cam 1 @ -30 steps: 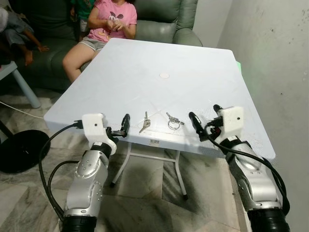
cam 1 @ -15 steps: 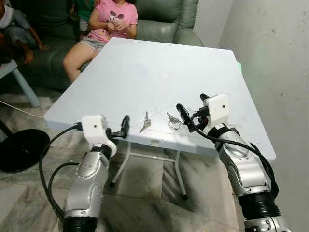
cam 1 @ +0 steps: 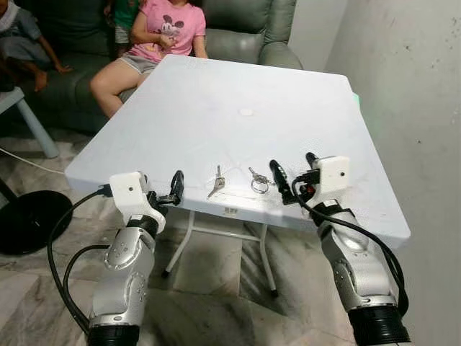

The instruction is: Hang keys on a hook

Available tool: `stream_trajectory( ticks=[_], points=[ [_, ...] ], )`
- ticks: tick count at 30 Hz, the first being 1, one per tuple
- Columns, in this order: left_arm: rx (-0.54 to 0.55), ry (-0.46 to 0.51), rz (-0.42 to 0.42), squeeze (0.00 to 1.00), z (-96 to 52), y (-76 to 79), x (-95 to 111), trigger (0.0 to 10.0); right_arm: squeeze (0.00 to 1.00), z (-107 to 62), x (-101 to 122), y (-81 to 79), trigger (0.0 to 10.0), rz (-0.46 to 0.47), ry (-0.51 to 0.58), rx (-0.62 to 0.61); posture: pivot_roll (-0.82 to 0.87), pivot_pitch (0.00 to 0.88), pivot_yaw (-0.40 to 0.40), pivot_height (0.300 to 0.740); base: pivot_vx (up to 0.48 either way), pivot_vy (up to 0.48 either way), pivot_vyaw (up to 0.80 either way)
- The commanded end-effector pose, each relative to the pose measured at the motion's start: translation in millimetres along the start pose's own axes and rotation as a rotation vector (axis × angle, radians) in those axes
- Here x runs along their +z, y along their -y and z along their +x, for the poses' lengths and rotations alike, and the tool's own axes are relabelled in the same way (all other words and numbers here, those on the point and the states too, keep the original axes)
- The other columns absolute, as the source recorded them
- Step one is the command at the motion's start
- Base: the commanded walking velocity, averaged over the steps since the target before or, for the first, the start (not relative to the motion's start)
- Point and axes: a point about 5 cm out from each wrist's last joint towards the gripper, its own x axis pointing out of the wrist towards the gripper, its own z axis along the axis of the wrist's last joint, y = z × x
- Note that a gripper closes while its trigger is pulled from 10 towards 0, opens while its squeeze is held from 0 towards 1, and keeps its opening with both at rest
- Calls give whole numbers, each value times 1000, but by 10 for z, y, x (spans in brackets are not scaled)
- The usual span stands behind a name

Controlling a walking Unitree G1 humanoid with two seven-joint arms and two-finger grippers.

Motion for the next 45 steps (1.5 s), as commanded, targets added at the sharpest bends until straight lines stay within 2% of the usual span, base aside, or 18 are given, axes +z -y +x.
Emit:
stream_trajectory(
  ticks=[1, 3, 29, 45],
  points=[
    [-19, -1, 1, 0, 25, 22, 21, 10000, 0, -29, 31, 84, 10000, -2, 20, -43, 52, 48, -57, 732, 0, 0, 0],
    [-25, -6, 1, 0, 42, 28, 23, 10000, 0, -54, 17, 121, 10000, -1, 12, -68, 48, 48, -52, 732, 0, 176, 0],
    [-15, -14, -7, 0, 69, 9, 28, 10000, 0, -108, -2, 117, 10000, -10, -9, -77, 41, 61, -58, 732, 0, 452, 0],
    [9, -26, -12, 0, 104, -5, 7, 10000, 0, -108, -6, 94, 10000, -16, -19, -58, 40, 32, -62, 732, 0, 0, 0]
  ],
)
